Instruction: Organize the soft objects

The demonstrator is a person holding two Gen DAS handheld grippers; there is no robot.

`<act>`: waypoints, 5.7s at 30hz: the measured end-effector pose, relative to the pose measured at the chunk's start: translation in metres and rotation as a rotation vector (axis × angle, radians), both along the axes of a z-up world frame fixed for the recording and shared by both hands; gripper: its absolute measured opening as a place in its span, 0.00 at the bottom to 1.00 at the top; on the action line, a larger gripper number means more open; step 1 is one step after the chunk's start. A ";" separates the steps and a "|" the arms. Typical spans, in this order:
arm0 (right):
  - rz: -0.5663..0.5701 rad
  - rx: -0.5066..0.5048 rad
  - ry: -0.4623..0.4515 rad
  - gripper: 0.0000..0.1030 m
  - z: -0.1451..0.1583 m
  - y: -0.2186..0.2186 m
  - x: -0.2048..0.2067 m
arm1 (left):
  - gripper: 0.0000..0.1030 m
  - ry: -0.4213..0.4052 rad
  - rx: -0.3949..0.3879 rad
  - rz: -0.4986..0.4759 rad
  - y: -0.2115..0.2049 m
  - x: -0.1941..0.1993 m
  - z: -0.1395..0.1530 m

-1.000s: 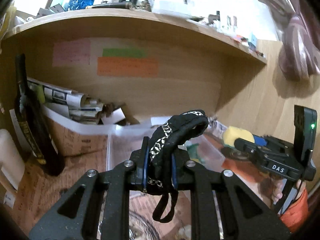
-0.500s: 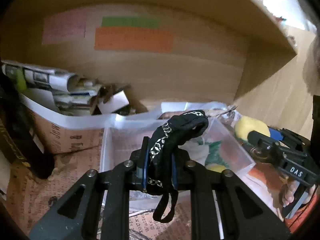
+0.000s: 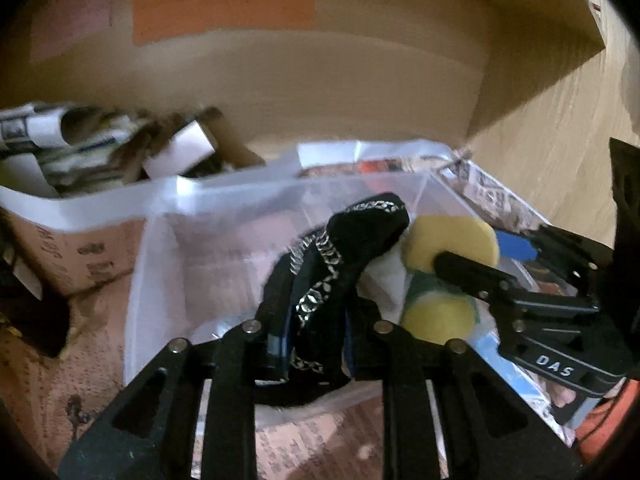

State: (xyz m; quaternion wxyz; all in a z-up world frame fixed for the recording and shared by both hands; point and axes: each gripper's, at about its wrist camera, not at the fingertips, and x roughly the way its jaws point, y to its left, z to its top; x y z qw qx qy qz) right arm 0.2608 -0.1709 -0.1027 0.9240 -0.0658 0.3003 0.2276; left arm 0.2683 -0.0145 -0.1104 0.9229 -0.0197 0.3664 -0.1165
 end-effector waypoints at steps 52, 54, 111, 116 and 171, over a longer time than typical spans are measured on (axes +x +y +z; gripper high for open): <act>0.236 0.040 0.128 0.70 -0.061 0.048 -0.149 | 0.83 0.021 0.072 0.233 0.083 -0.172 -0.055; 0.244 0.037 0.117 0.64 -0.061 0.049 -0.152 | 0.79 0.020 0.064 0.221 0.082 -0.170 -0.052; 0.010 0.174 -0.153 0.16 0.043 -0.036 -0.061 | 0.10 -0.055 -0.013 0.165 0.078 -0.127 0.004; 0.011 0.165 -0.157 0.16 0.045 -0.031 -0.051 | 0.10 -0.164 -0.029 0.161 0.076 -0.125 0.044; 0.042 0.229 -0.417 0.84 0.116 -0.022 -0.154 | 0.78 -0.509 0.000 0.214 0.036 -0.199 0.136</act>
